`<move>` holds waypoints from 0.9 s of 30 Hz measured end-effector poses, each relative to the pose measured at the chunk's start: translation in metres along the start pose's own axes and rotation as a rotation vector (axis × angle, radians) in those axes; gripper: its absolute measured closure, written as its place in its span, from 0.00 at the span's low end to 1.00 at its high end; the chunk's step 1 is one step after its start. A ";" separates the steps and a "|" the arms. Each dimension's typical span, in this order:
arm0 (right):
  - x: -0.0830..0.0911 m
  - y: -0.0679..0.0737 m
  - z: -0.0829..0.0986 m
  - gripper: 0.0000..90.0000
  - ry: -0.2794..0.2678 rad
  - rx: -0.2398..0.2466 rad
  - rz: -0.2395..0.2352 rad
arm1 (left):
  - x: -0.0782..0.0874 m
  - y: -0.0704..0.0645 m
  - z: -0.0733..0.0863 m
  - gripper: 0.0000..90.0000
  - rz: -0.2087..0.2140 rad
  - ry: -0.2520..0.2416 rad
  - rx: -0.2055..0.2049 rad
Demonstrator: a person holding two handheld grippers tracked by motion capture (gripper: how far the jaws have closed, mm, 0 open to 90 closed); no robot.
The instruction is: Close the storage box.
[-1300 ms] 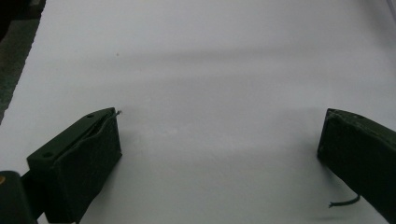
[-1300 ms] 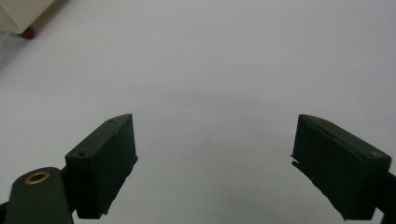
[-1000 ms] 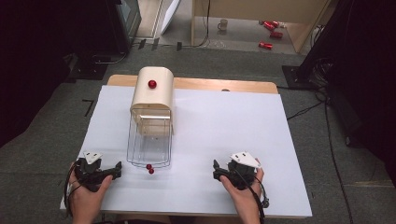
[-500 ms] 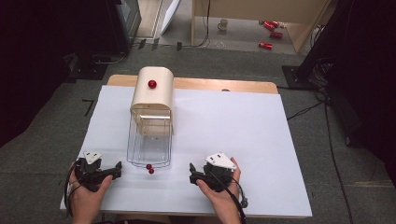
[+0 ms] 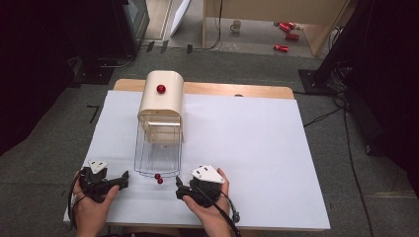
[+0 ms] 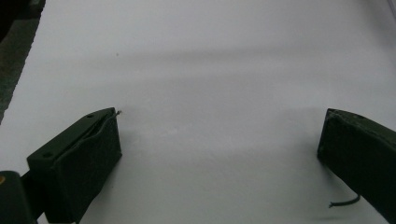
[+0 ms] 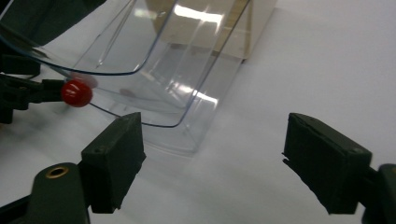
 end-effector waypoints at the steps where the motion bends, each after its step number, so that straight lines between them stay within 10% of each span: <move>1: 0.000 0.002 0.000 0.26 -0.005 0.002 -0.002 | 0.000 0.000 0.000 0.00 0.000 0.000 0.000; 27: -0.003 0.063 0.008 0.78 -0.020 0.016 -0.131 | 0.000 0.000 0.000 0.00 0.000 -0.001 0.000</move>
Point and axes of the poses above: each handheld gripper's, and its own axes: x roughly backward along the jaws, z roughly out of its underside, y roughly to its left, the point moved 5 cm from there along -x, roughly forward along the jaws, and after that the axes turned 15 degrees about z, right-handed, at the moved point
